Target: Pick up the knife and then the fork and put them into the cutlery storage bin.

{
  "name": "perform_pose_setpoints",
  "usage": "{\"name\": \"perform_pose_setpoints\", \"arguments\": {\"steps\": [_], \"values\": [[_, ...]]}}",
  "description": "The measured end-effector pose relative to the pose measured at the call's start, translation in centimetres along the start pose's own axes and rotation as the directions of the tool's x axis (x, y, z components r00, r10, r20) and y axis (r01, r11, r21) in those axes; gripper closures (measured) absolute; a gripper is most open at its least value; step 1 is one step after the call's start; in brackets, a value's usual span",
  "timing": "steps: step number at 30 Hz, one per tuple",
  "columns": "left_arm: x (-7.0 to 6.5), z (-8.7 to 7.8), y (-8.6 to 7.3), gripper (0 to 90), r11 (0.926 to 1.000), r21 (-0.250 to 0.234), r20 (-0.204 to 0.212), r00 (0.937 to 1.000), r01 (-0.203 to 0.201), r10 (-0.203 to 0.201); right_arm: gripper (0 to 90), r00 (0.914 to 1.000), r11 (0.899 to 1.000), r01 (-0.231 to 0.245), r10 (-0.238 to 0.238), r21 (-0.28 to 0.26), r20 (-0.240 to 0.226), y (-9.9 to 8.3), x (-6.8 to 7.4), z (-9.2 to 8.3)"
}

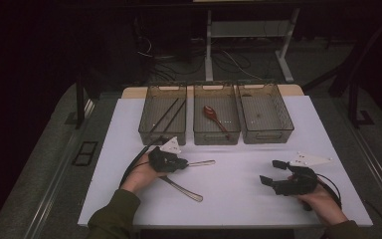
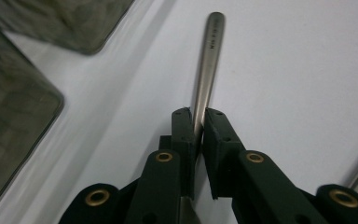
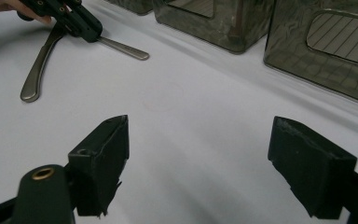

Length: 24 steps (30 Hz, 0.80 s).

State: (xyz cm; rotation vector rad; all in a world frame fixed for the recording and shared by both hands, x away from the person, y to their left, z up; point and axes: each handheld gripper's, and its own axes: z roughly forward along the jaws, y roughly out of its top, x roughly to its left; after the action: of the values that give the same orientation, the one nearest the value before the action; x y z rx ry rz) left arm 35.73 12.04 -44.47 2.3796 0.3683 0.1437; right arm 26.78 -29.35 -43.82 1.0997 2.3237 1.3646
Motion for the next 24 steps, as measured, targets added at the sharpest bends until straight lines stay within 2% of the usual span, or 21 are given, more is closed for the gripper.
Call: {"name": "perform_pose_setpoints", "arguments": {"steps": [1, 6, 11, 12, 14, 16, 19, 21, 22, 24], "values": [[0.1, 0.0, 0.1, 83.1, 0.9999, 0.009, 0.002, 0.9999, -0.013, 0.013, 19.6, 1.0, 1.0, 0.0, 0.0, 0.0, 0.0, 0.0, 0.0, 0.0], [0.1, 0.4, 0.8, 83.9, 0.9996, 0.022, 0.004, 0.9998, -0.02, 0.02, 19.7, 1.0, 1.0, -0.002, 0.002, -0.002, 0.001, 0.0, -0.1, -0.1], [-0.1, 0.4, 1.2, 84.1, 1.0, 0.0, 0.016, 0.9999, -0.005, 0.005, 18.6, 0.9998, 1.0, -0.012, 0.012, -0.005, -0.016, 0.1, -0.1, -0.1], [-0.2, 0.3, 1.3, 84.1, 0.9998, -0.018, 0.019, 0.9998, 0.004, -0.003, 17.7, 0.9997, 1.0, -0.012, 0.011, -0.004, -0.021, 0.1, -0.2, -0.1], [-0.4, -0.3, 1.7, 84.1, 0.999, -0.043, 0.022, 0.9997, 0.011, -0.01, 17.3, 0.998, 1.0, -0.025, 0.026, 0.004, -0.058, 0.3, -0.2, -0.1], [-0.6, -0.5, 1.8, 84.1, 0.9984, -0.057, 0.021, 0.9998, 0.008, -0.007, 17.2, 0.9915, 0.998, -0.049, 0.052, 0.03, -0.119, 0.7, -0.5, 0.2], [-1.0, -1.1, 2.2, 84.1, 0.9968, -0.08, 0.027, 0.9996, 0.001, 0.001, 17.1, 0.9903, 0.998, -0.046, 0.051, 0.038, -0.129, 0.8, -0.5, 0.2], [-1.3, -1.4, 2.5, 84.1, 0.996, -0.089, 0.033, 0.9994, -0.007, 0.01, 16.3, 0.9896, 0.999, -0.011, 0.017, 0.042, -0.143, 0.9, -0.4, 0.3], [-1.7, -1.6, 2.8, 84.1, 0.9944, -0.105, 0.045, 0.9988, -0.014, 0.019, 16.1, 0.9885, 0.999, -0.014, 0.02, 0.042, -0.15, 1.0, -0.3, 0.3], [-1.9, -1.8, 3.0, 84.1, 0.994, -0.107, 0.049, 0.9984, -0.023, 0.028, 15.9, 0.9874, 0.999, -0.027, 0.034, 0.043, -0.154, 1.1, -0.2, 0.3]]}}
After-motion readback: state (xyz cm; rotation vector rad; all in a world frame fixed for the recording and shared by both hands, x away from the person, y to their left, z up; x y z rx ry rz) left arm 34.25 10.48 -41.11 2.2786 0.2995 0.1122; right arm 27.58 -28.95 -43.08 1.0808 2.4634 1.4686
